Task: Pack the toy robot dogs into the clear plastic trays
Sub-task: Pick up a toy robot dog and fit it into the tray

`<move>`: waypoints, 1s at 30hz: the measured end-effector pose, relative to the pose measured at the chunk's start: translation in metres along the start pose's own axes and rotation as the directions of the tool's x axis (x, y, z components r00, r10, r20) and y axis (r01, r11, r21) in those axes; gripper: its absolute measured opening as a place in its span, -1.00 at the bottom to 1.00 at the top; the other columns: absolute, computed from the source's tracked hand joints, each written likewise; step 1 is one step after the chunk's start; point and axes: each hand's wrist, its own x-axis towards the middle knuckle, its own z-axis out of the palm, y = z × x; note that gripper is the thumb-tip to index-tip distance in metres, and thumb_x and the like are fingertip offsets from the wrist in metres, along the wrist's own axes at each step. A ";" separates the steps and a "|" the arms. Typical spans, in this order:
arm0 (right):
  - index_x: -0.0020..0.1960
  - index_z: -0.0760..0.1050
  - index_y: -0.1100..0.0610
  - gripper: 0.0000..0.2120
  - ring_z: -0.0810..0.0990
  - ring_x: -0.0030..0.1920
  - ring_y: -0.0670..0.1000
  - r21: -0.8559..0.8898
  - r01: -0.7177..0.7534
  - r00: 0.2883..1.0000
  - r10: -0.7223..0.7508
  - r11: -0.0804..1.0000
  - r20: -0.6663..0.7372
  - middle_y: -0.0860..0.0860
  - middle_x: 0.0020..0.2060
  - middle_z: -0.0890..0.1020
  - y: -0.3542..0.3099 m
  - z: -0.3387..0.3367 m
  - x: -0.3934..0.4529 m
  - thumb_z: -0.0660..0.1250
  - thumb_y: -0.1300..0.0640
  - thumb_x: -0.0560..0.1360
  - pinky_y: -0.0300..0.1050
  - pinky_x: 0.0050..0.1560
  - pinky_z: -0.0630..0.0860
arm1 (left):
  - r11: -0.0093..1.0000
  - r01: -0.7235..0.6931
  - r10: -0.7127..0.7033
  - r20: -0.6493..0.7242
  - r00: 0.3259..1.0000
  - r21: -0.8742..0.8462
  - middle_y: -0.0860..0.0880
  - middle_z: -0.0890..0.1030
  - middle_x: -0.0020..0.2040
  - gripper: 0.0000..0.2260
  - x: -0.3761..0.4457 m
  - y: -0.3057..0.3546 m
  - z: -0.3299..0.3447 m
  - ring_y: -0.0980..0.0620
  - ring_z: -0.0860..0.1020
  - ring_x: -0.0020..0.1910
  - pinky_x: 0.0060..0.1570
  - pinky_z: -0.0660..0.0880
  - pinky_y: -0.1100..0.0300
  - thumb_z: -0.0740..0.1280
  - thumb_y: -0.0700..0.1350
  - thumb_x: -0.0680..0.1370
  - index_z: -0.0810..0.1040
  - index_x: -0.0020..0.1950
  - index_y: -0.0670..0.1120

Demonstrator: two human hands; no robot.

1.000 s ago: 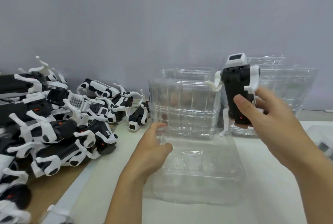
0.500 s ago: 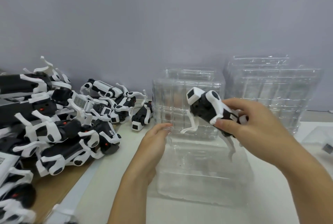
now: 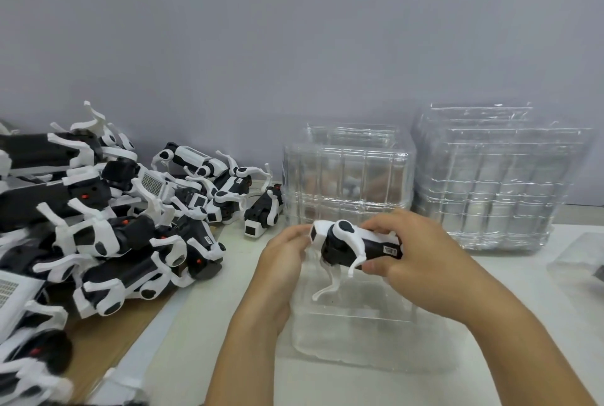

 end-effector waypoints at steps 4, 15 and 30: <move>-0.01 0.51 -0.19 -0.76 0.45 0.05 -0.07 -0.086 -0.048 0.999 0.048 0.995 0.002 -0.20 -0.02 0.50 -0.007 0.000 -0.003 0.47 0.11 0.47 -0.01 0.15 0.40 | 1.000 -0.019 0.019 -0.009 1.000 0.020 -0.06 0.69 0.14 -0.77 0.000 0.001 0.001 -0.08 0.60 0.23 0.38 0.43 -0.12 0.26 -0.25 0.62 0.69 0.05 -0.03; 0.02 0.58 -0.05 -0.77 0.40 0.08 0.04 -0.238 -0.009 0.997 -0.012 0.971 -0.083 -0.13 -0.04 0.47 -0.019 -0.006 -0.006 0.42 0.25 0.48 0.08 0.21 0.37 | 0.994 -0.073 0.070 0.029 0.997 0.083 0.00 0.70 0.12 -0.76 0.003 -0.001 -0.001 -0.05 0.59 0.23 0.38 0.42 -0.11 0.27 -0.21 0.63 0.72 0.02 0.02; 0.12 0.54 -0.17 -0.60 0.43 0.10 -0.04 -0.143 -0.027 1.000 0.027 0.989 -0.002 -0.24 -0.04 0.48 -0.004 0.007 -0.004 0.45 0.23 0.42 -0.02 0.16 0.42 | 0.994 -0.053 0.051 0.026 0.998 0.099 0.09 0.69 0.06 -0.83 -0.001 0.002 0.001 0.03 0.58 0.20 0.34 0.44 -0.04 0.33 0.05 0.47 0.70 -0.06 0.09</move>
